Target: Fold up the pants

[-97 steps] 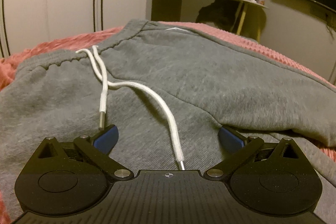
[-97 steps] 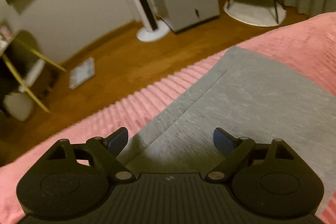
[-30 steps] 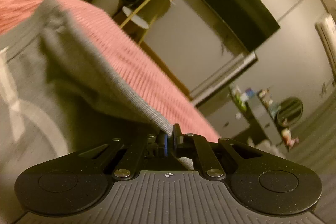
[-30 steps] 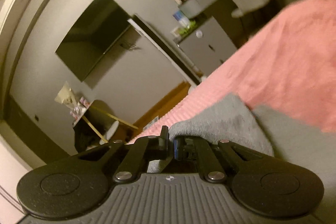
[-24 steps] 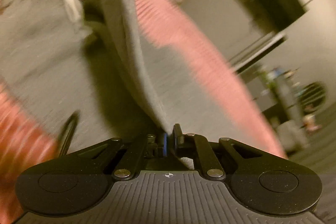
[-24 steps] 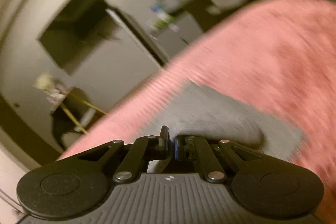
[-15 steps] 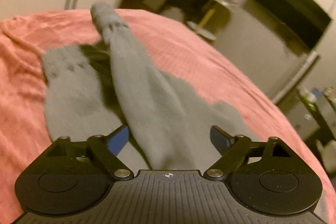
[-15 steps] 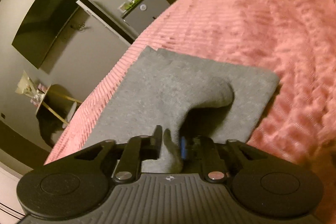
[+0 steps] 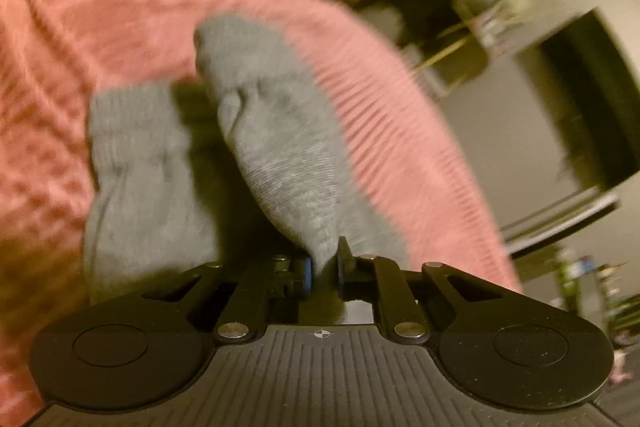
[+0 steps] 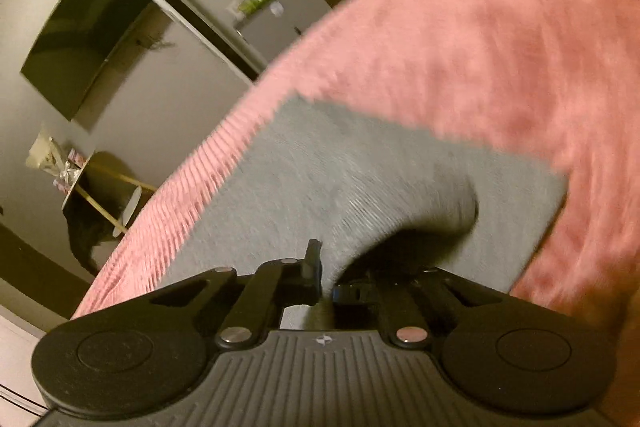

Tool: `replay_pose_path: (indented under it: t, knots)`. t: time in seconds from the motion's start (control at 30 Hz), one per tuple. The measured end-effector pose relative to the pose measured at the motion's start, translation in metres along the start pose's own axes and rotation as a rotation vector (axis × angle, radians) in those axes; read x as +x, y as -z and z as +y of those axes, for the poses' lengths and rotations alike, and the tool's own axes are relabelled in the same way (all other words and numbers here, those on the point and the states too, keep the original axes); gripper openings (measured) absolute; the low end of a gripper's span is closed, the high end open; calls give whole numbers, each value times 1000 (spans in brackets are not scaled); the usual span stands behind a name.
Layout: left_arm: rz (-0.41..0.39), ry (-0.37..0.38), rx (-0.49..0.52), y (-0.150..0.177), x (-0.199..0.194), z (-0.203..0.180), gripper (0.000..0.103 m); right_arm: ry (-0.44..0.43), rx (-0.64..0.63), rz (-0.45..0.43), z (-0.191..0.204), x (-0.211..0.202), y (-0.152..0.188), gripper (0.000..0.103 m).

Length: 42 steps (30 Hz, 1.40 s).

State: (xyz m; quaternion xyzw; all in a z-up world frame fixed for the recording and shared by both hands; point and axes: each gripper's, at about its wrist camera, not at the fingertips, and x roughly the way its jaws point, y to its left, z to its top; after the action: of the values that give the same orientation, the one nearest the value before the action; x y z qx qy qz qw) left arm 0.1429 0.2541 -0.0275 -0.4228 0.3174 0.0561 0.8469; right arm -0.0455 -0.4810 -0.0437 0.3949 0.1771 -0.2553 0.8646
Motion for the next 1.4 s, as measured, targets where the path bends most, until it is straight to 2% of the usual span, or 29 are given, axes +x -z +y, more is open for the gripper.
replay_pose_path:
  t: [0.07, 0.17, 0.27, 0.33, 0.37, 0.43, 0.5, 0.6, 0.67, 0.87, 0.93, 1.03, 1.1, 1.13, 1.17, 1.23, 1.27, 1.3, 1.33, 1.37, 1.4]
  knots:
    - [-12, 33, -10, -4, -26, -2, 12, -12, -7, -54, 1, -16, -8, 5]
    - [3, -2, 33, -1, -39, 14, 13, 40, -66, -79, -1, -27, -5, 5]
    - [93, -122, 65, 19, -25, 42, 13, 123, -97, -16, -11, -15, 8, 5]
    - [111, -155, 52, 30, -21, 56, 14, 175, -83, 28, -20, -3, 16, 5]
    - [101, -145, 35, 30, -22, 59, 15, 183, -77, 40, -21, 0, 18, 6]
    - [85, -135, 22, 28, -24, 59, 21, 174, -60, 42, -23, -2, 19, 7]
    - [87, -138, 38, 25, -24, 57, 21, 145, -22, 47, -25, -4, 16, 12]
    - [94, -150, 64, 26, -18, 50, 21, 114, 32, 75, -28, -2, 13, 13]
    - [94, -156, 72, 27, -19, 47, 16, 109, 31, 66, -29, -4, 10, 5]
    - [42, -127, 120, 41, -37, 42, 12, 148, -214, -85, 0, -41, 20, 4]
    - [31, -126, 146, 41, -40, 39, 12, 170, -228, -78, -2, -40, 24, 4]
    - [31, -138, 153, 43, -42, 40, 12, 208, -193, 26, -17, -20, 29, 5]
    - [37, -143, 143, 44, -41, 42, 12, 171, -122, 25, -25, -21, 27, 6]
    - [36, -146, 147, 44, -41, 41, 12, 130, -68, 4, -30, -25, 24, 10]
    - [36, -148, 151, 44, -41, 40, 12, 89, -5, -16, -36, -28, 19, 23]
    - [37, -150, 145, 43, -40, 39, 12, 36, 99, -34, -47, -29, 12, 34]
    - [37, -149, 139, 43, -38, 39, 12, 25, 141, -32, -52, -26, 8, 34]
    - [39, -150, 130, 42, -37, 38, 12, 15, 180, -24, -55, -22, 4, 34]
    - [39, -148, 121, 41, -36, 38, 12, 6, 204, -19, -57, -20, 1, 29]
    - [38, -146, 117, 40, -37, 38, 12, 5, 207, -18, -57, -19, -2, 8]
    - [34, -143, 116, 39, -38, 38, 12, 19, 175, -32, -53, -21, -5, 5]
